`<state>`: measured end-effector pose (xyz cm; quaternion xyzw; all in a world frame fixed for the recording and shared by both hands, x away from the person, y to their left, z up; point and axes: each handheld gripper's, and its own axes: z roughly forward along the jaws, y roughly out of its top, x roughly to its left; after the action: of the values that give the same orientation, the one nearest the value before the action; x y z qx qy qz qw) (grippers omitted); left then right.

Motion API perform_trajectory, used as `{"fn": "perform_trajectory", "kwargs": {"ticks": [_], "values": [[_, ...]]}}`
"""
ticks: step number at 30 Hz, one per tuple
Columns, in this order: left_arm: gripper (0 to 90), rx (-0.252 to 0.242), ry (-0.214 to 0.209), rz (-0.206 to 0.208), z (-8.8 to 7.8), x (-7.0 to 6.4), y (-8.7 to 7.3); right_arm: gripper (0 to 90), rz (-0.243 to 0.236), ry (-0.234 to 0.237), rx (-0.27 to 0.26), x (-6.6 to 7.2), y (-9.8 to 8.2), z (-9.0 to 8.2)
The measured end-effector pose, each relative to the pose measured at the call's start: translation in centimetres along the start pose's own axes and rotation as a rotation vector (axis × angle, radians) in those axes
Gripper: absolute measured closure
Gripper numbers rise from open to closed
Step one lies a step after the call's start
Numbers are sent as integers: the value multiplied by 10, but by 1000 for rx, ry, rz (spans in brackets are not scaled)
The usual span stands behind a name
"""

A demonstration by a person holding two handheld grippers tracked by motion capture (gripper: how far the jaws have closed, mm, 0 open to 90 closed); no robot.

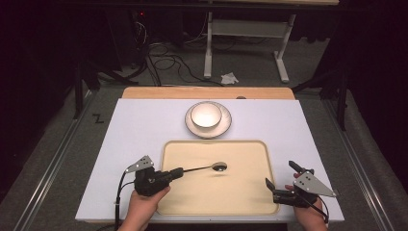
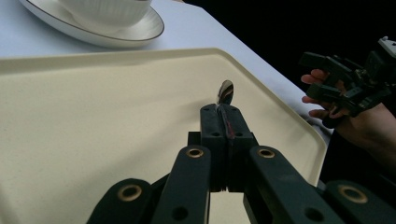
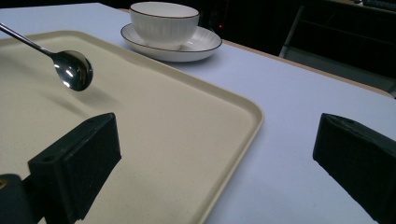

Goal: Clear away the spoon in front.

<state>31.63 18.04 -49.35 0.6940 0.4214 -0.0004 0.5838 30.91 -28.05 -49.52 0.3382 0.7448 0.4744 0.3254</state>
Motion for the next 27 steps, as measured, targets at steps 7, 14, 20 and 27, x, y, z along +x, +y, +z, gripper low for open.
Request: {"fn": "perform_trajectory", "kwargs": {"ticks": [7, 14, 20, 27], "values": [[893, 15, -28, -87, 2, 12, -5, 13, 13, 4, 0, 0, -1, 0], [888, 43, 1, -129, 0, 21, -13, 14, 10, 1, 0, -1, 0, -2], [864, 61, 40, -122, -1, 21, -15, 14, 15, -2, -2, -3, -1, -2], [816, 85, 71, -115, 0, 22, -16, 14, 9, 1, -2, -3, -1, -2]]}}
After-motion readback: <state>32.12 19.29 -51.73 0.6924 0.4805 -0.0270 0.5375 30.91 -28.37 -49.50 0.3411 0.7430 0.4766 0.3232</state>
